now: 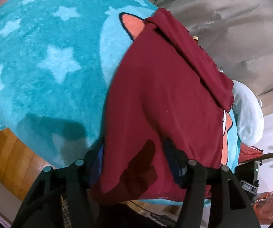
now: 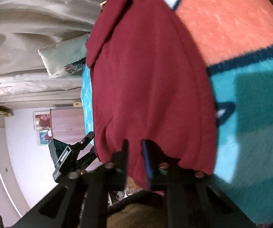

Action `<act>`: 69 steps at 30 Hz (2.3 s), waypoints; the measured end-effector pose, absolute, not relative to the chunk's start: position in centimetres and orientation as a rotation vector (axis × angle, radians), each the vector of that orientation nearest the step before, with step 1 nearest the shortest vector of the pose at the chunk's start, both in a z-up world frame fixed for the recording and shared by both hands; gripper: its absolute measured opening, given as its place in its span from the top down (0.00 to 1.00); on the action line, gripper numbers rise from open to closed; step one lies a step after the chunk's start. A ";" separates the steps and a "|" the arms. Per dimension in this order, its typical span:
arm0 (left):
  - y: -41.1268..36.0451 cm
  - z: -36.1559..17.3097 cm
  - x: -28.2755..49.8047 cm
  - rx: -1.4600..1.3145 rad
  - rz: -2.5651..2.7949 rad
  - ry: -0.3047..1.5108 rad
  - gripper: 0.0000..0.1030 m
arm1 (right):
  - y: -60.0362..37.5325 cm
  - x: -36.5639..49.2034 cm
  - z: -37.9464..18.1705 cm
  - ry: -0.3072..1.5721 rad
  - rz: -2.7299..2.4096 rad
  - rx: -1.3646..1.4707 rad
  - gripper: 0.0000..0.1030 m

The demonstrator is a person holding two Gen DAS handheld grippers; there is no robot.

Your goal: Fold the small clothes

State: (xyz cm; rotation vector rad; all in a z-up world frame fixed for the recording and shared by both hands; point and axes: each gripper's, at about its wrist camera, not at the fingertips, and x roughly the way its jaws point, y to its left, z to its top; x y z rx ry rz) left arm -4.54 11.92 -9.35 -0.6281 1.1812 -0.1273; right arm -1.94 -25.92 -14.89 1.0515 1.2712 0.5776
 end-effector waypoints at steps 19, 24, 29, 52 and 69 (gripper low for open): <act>11.4 -9.8 -4.8 -0.655 -0.179 1.159 0.28 | -28.6 -3.5 -14.0 1.261 0.575 0.932 0.48; 11.1 -9.8 -4.8 -0.573 -0.084 1.207 0.80 | -25.3 -3.1 -14.6 1.324 0.694 0.876 0.65; 14.3 -10.8 -5.2 -0.749 -0.070 1.219 0.91 | -27.2 -2.7 -14.3 1.299 0.667 0.912 0.88; 13.5 -10.7 -8.9 -0.758 0.015 1.137 0.35 | -25.8 -2.7 -13.3 1.306 0.700 0.867 0.89; 14.1 -5.8 -10.9 -0.791 0.028 1.075 0.92 | -25.4 -3.1 -8.4 1.237 0.893 0.733 0.90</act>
